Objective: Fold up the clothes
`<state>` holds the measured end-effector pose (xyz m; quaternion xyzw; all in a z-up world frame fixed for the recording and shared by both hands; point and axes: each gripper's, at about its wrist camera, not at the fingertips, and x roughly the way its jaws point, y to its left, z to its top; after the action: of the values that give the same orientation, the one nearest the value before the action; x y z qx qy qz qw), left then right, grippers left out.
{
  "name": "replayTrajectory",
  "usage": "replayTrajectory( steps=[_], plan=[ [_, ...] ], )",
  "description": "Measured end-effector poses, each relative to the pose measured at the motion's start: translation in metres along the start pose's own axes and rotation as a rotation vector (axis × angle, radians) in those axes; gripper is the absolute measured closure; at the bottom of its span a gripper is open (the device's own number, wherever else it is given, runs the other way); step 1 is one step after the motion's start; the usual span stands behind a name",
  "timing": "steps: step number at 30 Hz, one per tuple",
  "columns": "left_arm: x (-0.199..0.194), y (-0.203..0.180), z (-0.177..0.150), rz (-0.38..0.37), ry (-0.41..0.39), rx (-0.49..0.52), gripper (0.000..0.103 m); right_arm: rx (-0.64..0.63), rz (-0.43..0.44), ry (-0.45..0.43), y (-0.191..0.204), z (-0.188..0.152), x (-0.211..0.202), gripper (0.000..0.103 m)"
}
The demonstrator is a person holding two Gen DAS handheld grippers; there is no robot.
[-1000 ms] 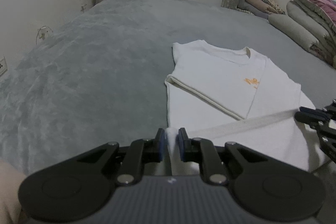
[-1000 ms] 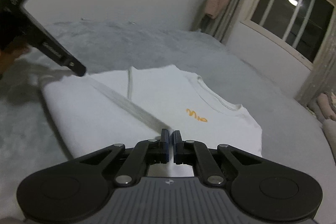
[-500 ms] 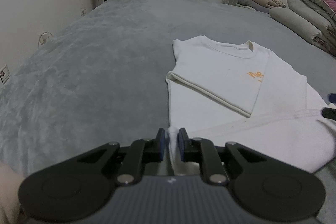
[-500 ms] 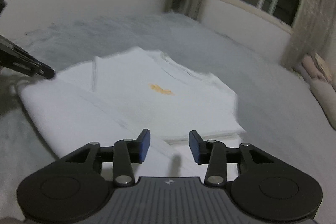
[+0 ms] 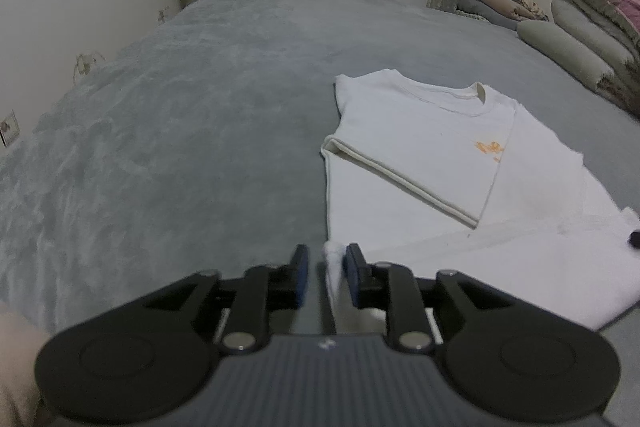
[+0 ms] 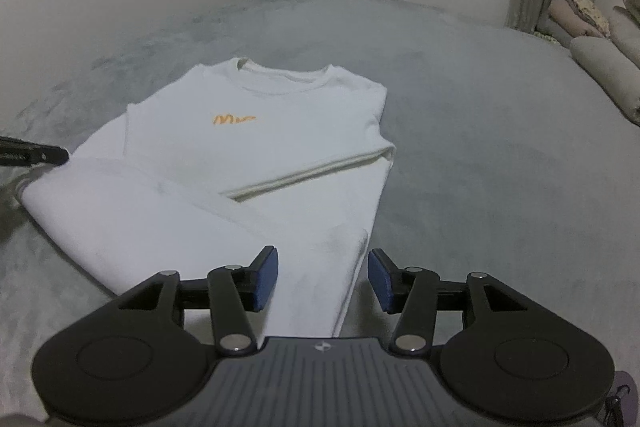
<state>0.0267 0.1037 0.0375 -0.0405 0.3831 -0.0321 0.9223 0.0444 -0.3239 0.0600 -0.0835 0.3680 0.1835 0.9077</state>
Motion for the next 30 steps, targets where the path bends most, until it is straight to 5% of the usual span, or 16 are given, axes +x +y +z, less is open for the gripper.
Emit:
replayTrajectory(
  steps=[8, 17, 25, 27, 30],
  plan=[
    [-0.012, 0.039, 0.002, -0.165, 0.037, -0.175, 0.071, 0.047, 0.029, 0.003, -0.004, -0.001, 0.001, 0.054],
    [-0.013, 0.032, -0.001, -0.229, 0.063, -0.141, 0.071, 0.073, 0.06, 0.014, -0.003, -0.003, -0.002, 0.054],
    [-0.006, 0.014, -0.006, -0.191, 0.08, -0.053, 0.091, 0.088, 0.065, 0.041, -0.003, -0.005, 0.0, 0.054],
    [-0.004, 0.014, -0.006, -0.18, 0.075, -0.048, 0.094, 0.093, 0.059, 0.038, -0.003, -0.005, 0.0, 0.059],
    [-0.005, 0.012, -0.006, -0.164, 0.056, -0.042, 0.095, 0.114, 0.029, 0.032, -0.006, -0.004, 0.004, 0.083]
  ],
)
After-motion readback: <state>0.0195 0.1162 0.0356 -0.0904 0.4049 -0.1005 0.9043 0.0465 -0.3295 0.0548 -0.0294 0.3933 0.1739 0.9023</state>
